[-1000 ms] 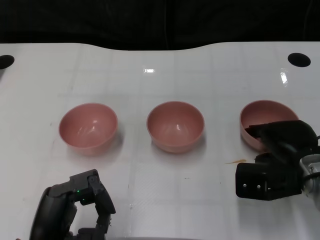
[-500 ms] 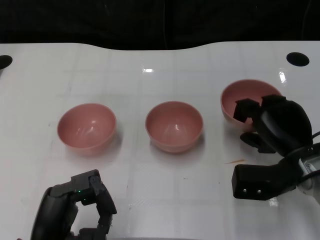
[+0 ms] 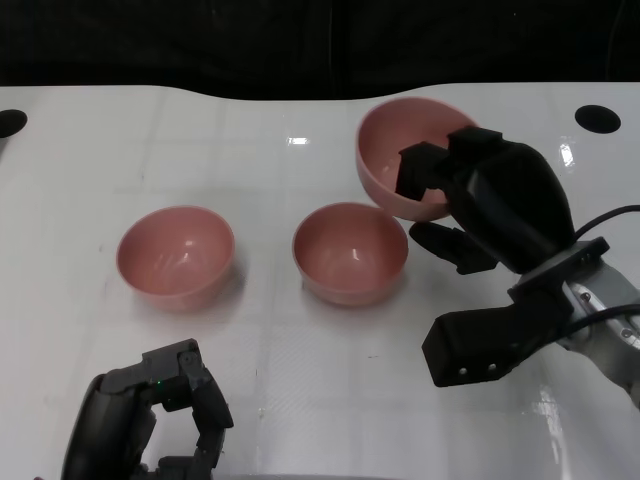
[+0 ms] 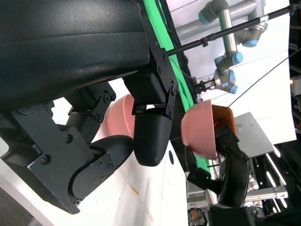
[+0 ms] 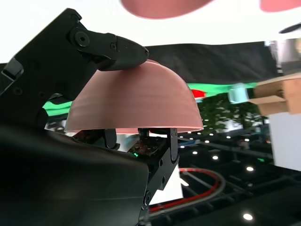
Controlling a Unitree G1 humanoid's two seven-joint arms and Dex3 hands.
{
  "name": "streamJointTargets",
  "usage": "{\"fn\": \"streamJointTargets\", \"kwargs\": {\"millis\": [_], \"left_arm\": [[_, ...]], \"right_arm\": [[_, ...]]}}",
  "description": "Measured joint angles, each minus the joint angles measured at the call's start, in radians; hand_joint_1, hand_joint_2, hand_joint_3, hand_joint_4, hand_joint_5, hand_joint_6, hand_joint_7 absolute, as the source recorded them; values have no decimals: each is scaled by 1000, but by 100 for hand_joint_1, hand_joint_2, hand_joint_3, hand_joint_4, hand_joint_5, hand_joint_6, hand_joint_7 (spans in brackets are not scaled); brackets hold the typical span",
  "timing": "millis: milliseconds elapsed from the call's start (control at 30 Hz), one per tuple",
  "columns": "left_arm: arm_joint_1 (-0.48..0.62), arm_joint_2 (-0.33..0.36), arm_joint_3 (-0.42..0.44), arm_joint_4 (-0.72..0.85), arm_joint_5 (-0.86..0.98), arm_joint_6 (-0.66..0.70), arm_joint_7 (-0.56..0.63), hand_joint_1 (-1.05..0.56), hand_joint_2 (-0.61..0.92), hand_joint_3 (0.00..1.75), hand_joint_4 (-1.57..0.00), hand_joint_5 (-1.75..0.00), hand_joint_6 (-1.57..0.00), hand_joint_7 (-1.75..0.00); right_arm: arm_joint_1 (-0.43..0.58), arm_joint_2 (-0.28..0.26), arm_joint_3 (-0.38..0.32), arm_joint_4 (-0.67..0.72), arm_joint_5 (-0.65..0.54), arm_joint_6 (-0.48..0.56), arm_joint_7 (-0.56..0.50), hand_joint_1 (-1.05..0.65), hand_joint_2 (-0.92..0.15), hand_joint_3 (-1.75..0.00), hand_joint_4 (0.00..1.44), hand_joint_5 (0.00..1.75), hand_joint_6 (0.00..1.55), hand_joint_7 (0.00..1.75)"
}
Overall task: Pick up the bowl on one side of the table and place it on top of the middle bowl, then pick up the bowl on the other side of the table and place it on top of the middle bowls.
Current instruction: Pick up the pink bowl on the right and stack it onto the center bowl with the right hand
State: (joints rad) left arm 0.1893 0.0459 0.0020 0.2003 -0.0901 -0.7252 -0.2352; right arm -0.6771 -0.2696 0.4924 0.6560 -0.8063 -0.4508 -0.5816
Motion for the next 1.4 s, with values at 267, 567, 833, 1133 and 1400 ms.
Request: {"fn": "streamJointTargets", "kwargs": {"millis": [267, 567, 833, 1133, 1400], "left_arm": [[0, 0, 1, 0, 0, 0, 0, -12, 33, 140, -96, -167, -92, -147], [1, -3, 0, -4, 3, -5, 0, -13, 33, 141, -95, -167, -93, -146], [1, -7, -4, -4, 6, -9, 0, -15, 31, 142, -96, -168, -93, -146], [1, -9, -18, -4, 1, -12, 0, -14, 30, 143, -96, -168, -92, -144], [0, -10, -24, -4, -5, -15, 0, -15, 29, 143, -94, -168, -92, -143]], "right_arm": [[-11, 67, 22, 45, -6, -31, 9, -19, -36, -131, 96, 175, 76, 175], [-43, 131, 62, 180, -24, -46, -5, -17, -32, -129, 95, 175, 77, 175], [-84, 168, 96, 312, -50, -40, -30, -18, -34, -126, 93, 175, 76, 175], [-124, 201, 126, 411, -51, 5, 30, -42, -85, -31, 63, 52, 74, 13], [-128, 210, 144, 416, -51, 56, 93, -63, -92, -30, 45, 25, 54, 0]]}}
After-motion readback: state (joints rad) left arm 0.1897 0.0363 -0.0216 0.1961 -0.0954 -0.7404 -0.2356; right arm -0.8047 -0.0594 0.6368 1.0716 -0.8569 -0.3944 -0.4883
